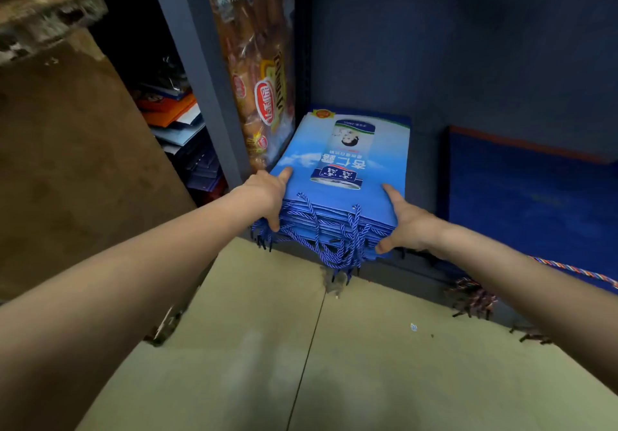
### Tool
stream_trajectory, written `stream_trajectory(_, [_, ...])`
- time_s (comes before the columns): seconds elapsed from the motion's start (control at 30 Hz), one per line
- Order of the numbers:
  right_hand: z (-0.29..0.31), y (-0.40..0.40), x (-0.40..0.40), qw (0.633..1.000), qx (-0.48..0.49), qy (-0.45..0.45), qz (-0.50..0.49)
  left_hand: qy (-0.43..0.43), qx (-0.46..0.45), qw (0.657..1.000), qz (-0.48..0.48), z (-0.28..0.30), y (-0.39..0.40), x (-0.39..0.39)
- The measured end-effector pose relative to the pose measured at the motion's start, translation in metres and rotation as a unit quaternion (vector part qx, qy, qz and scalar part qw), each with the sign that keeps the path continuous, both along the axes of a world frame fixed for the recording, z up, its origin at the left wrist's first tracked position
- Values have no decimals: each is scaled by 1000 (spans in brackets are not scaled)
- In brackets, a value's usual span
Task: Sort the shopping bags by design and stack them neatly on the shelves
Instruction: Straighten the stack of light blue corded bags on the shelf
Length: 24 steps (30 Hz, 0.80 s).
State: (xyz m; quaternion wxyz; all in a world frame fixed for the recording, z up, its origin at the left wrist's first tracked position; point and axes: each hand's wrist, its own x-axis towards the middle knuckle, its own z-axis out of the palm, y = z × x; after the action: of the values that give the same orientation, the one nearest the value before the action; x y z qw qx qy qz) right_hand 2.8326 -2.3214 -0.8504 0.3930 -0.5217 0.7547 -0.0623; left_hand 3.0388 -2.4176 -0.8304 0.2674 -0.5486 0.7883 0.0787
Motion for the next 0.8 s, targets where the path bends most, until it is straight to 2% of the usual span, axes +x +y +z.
stream_trajectory(0.13, [-15, 9, 8, 988, -56, -116, -83, 82, 43, 994, 61, -12, 2, 10])
stream_trajectory(0.37, [-32, 24, 16, 940, -150, -248, -179, 173, 50, 981, 72, -24, 5, 23])
stream_trajectory(0.63, [-28, 50, -4, 944, -176, -213, -180, 258, 68, 961, 67, -32, 24, 15])
stream_trajectory(0.8, [-28, 56, -22, 950, -120, -225, -178, 250, 65, 963, 76, -30, 27, -2])
